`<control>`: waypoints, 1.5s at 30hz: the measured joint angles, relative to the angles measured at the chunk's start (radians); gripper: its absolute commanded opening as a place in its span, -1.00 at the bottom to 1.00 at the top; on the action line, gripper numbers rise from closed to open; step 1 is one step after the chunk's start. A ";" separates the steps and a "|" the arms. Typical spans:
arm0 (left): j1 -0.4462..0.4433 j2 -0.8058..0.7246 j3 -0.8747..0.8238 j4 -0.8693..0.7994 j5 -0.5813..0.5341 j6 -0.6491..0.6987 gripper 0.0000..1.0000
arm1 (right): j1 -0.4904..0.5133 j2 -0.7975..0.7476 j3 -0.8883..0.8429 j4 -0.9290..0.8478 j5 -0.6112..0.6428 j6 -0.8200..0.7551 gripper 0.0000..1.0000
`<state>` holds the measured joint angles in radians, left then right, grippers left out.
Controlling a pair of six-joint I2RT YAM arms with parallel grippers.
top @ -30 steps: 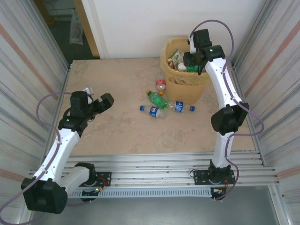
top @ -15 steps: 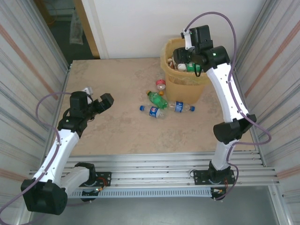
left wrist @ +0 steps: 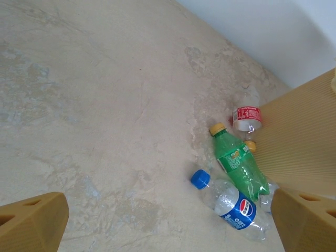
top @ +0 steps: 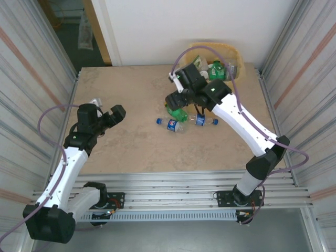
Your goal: Put the plastic bottles in the bin
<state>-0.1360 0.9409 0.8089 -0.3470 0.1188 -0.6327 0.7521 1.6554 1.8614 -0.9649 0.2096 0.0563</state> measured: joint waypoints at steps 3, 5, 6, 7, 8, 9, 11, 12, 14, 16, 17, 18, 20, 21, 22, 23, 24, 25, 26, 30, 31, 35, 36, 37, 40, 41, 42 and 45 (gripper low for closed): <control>0.005 -0.001 -0.007 0.000 -0.013 -0.004 0.98 | 0.035 0.022 -0.048 -0.005 0.000 0.018 0.75; 0.006 -0.003 -0.011 0.001 -0.020 -0.011 0.98 | 0.051 0.055 -0.060 -0.004 0.000 0.024 0.77; 0.006 -0.006 -0.014 0.000 -0.025 -0.016 0.97 | 0.058 0.076 -0.065 -0.004 0.000 0.028 0.78; 0.006 -0.009 -0.017 0.000 -0.028 -0.019 0.98 | 0.063 0.095 -0.068 -0.005 0.000 0.032 0.79; 0.006 -0.010 -0.018 0.000 -0.032 -0.022 0.98 | 0.068 0.119 -0.071 -0.004 0.000 0.035 0.79; 0.006 -0.011 -0.018 0.000 -0.035 -0.023 0.97 | 0.070 0.143 -0.072 -0.004 0.000 0.037 0.80; 0.006 -0.012 -0.018 0.000 -0.036 -0.023 0.98 | 0.073 0.189 -0.074 -0.004 0.000 0.037 0.80; 0.006 -0.012 -0.018 0.000 -0.036 -0.023 0.98 | 0.073 0.212 -0.075 -0.003 0.000 0.037 0.80; 0.006 -0.012 -0.018 0.000 -0.035 -0.023 0.98 | 0.073 0.255 -0.076 -0.002 0.000 0.037 0.80; 0.006 -0.012 -0.018 0.000 -0.036 -0.023 0.97 | 0.073 0.291 -0.075 -0.001 0.000 0.034 0.80; 0.006 -0.012 -0.018 0.000 -0.036 -0.023 0.98 | 0.073 0.309 -0.074 -0.001 0.000 0.030 0.79; 0.006 -0.012 -0.018 0.000 -0.035 -0.023 0.98 | 0.073 0.327 -0.072 -0.001 0.000 0.024 0.78; 0.006 -0.012 -0.018 0.000 -0.035 -0.023 0.98 | 0.073 0.358 -0.068 -0.002 0.000 0.010 0.77; 0.006 -0.012 -0.018 0.000 -0.035 -0.023 0.98 | 0.073 0.373 -0.063 -0.003 0.000 0.006 0.77; 0.006 -0.012 -0.018 0.000 -0.035 -0.023 0.98 | 0.073 0.389 -0.055 -0.003 0.000 0.000 0.76; 0.006 -0.012 -0.019 0.000 -0.035 -0.023 0.98 | 0.073 0.406 -0.046 -0.003 0.000 -0.008 0.73; 0.006 -0.012 -0.019 0.000 -0.035 -0.023 0.98 | 0.073 0.418 -0.039 -0.003 0.000 -0.014 0.72; 0.006 -0.012 -0.019 0.000 -0.035 -0.024 0.98 | 0.072 0.432 -0.031 -0.003 0.000 -0.018 0.72; 0.006 -0.012 -0.019 0.000 -0.035 -0.024 0.98 | 0.072 0.447 -0.020 -0.008 0.002 -0.021 0.72; 0.013 -0.012 -0.020 0.000 -0.035 -0.023 0.98 | 0.070 0.495 0.016 -0.003 0.003 -0.037 0.72; 0.013 -0.012 -0.020 0.000 -0.035 -0.024 0.97 | 0.068 0.503 0.021 -0.005 0.003 -0.040 0.72; 0.013 -0.012 -0.020 0.000 -0.035 -0.024 0.98 | 0.058 0.536 0.037 -0.005 0.003 -0.044 0.70; 0.013 -0.012 -0.020 0.000 -0.035 -0.024 0.97 | 0.056 0.546 0.041 -0.004 0.003 -0.046 0.69; 0.013 -0.012 -0.020 0.000 -0.035 -0.024 0.98 | 0.052 0.554 0.045 -0.004 0.003 -0.047 0.68; 0.013 -0.012 -0.020 0.000 -0.035 -0.024 0.97 | 0.045 0.575 0.046 -0.004 -0.001 -0.050 0.63; 0.013 -0.012 -0.020 0.000 -0.035 -0.024 0.98 | 0.044 0.579 0.046 -0.005 -0.001 -0.050 0.62; 0.013 -0.012 -0.020 0.000 -0.035 -0.024 0.98 | 0.040 0.583 0.046 -0.004 -0.005 -0.050 0.60; 0.013 -0.012 -0.020 0.000 -0.035 -0.024 0.97 | 0.038 0.591 0.046 -0.004 -0.017 -0.049 0.54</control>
<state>-0.1234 0.9291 0.7887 -0.3470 0.0837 -0.6563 0.7898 2.2459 1.9076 -0.9691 0.1925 0.0071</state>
